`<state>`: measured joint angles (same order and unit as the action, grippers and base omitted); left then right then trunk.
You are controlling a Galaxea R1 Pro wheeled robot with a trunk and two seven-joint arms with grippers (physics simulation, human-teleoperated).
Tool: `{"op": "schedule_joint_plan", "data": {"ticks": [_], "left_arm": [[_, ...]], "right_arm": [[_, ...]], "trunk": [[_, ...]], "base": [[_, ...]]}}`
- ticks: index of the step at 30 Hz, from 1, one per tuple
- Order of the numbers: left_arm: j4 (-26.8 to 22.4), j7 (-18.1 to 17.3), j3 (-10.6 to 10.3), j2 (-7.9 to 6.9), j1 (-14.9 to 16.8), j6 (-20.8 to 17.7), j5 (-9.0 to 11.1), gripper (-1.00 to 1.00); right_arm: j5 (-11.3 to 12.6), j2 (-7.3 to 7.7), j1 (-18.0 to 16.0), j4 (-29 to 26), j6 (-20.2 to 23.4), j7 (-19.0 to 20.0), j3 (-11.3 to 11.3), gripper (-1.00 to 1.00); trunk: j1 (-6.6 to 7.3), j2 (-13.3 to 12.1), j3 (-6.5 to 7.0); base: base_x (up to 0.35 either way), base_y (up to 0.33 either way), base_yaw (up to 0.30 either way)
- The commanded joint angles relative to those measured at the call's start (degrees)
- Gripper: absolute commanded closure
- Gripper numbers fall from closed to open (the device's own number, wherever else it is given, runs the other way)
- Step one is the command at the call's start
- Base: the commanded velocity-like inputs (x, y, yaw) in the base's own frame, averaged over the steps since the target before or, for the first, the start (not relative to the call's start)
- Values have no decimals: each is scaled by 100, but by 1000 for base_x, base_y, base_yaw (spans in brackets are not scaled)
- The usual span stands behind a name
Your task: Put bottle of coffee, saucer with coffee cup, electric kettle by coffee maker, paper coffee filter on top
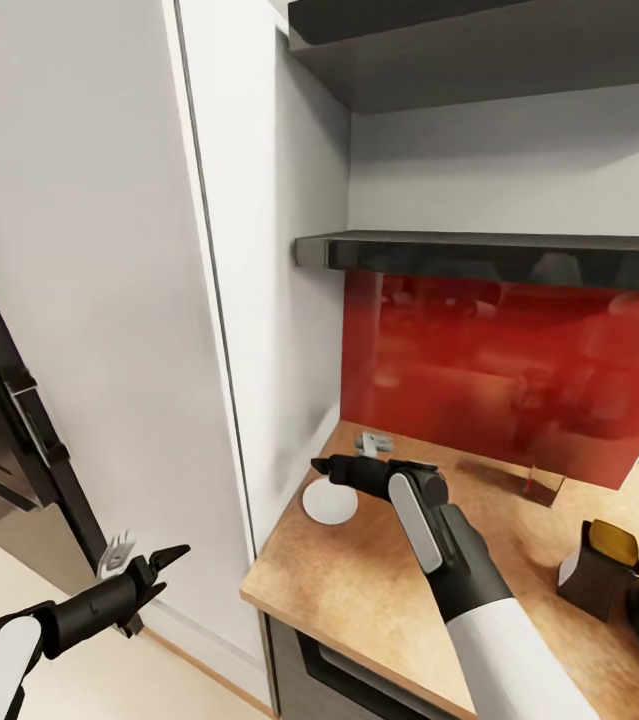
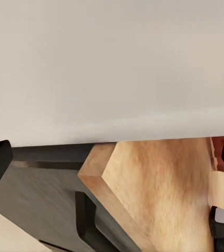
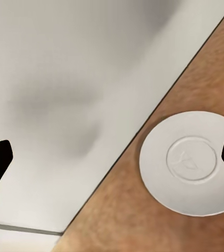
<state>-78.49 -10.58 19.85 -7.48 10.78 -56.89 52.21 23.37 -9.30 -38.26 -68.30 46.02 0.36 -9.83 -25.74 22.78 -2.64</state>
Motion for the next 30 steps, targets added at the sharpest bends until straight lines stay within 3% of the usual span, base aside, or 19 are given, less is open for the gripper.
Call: {"op": "schedule_joint_plan", "data": {"ticks": [1, 2, 3, 5, 9, 14, 23, 30], "left_arm": [[0, -62, 10, 1, -3, -28, -54, -100], [0, -73, 10, 1, -33, -30, -54, -100], [0, -86, 10, 1, -54, -30, -53, -100], [-3, -162, 8, -2, -123, -25, -53, -100], [-7, -567, -6, -15, -300, 6, -65, -100], [-9, -974, -10, -48, -516, 27, -98, -100], [-9, -1084, -15, -46, -660, 37, -106, -100], [-9, -1088, -16, -35, -683, 38, -111, -100]], "right_arm": [[-8, -1, -6, 29, -8, 5, -11, -100], [-11, -1, -6, 61, -40, 6, -43, -100], [-12, -1, -6, 411, -460, 6, -73, -100], [-16, 2, -6, 525, -608, 7, -197, -100], [-23, 33, -6, 782, -1077, 7, -549, -100], [-25, 48, -6, 1107, -1573, 7, -811, -100], [-25, 51, -6, 1317, -1824, 7, -885, -100], [-38, 63, -6, 1342, -1841, 4, -889, -100]], "trunk": [[-4, 13, -13], [-4, 13, -13], [-4, 13, -13], [-4, 13, -13], [-4, 13, -13], [-4, 13, -13], [-4, 13, -13], [-4, 13, -13]], "base": [[7, 5, 0], [5, 3, 0], [4, 3, 0], [2, 2, 0], [0, 0, 0], [0, 0, 0], [-16, 15, 0], [-194, 179, 0]]}}
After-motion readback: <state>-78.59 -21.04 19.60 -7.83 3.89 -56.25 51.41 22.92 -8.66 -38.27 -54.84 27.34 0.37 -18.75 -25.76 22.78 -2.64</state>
